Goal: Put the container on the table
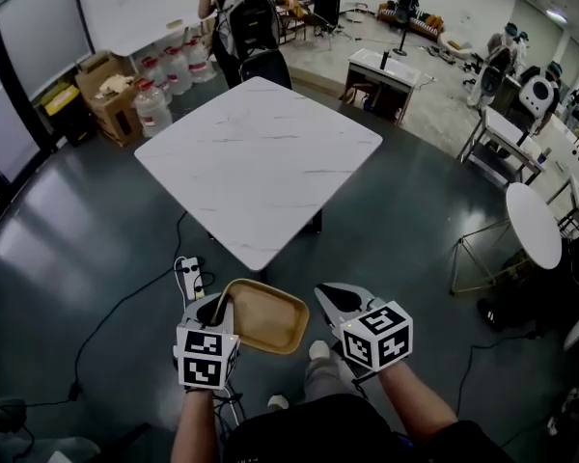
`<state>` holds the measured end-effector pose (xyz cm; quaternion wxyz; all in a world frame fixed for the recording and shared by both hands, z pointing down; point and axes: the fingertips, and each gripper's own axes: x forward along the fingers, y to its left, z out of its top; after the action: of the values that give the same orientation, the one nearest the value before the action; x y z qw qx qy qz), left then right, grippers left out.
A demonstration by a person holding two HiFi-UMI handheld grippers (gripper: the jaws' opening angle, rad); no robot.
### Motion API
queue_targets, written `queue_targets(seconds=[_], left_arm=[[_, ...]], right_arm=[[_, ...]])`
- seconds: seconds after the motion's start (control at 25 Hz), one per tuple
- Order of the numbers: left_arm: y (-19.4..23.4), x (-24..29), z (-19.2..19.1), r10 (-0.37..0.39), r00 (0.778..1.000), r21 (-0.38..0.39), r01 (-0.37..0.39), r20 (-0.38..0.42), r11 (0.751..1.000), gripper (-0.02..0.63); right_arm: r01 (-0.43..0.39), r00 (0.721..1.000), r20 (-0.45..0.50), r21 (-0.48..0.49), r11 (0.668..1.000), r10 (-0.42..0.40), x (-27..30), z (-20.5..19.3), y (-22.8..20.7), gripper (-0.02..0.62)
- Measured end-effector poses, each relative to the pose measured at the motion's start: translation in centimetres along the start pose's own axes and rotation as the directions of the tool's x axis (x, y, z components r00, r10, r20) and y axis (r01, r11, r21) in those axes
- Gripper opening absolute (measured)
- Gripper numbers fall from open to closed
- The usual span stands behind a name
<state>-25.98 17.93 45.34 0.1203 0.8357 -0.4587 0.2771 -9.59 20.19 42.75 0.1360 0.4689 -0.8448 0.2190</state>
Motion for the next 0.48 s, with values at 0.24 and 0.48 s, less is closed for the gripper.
queue_targets(seconds=[0.24, 0.48], left_arm=[[-0.5, 4.4, 2.7, 0.007, 1.0, -0.001, -0.007, -0.018, 1.0, 0.011], [-2.1, 8.3, 6.8, 0.021, 1.0, -0.004, -0.021, -0.016, 1.0, 0.011]], right_arm=[[-0.025, 1.0, 0.001, 0.002, 1.0, 0.025, 1.2, 1.8, -4.5, -0.002], [-0.057, 0.998, 0.008, -0.009, 0.998, 0.057, 1.0, 4.2, -9.5, -0.002]])
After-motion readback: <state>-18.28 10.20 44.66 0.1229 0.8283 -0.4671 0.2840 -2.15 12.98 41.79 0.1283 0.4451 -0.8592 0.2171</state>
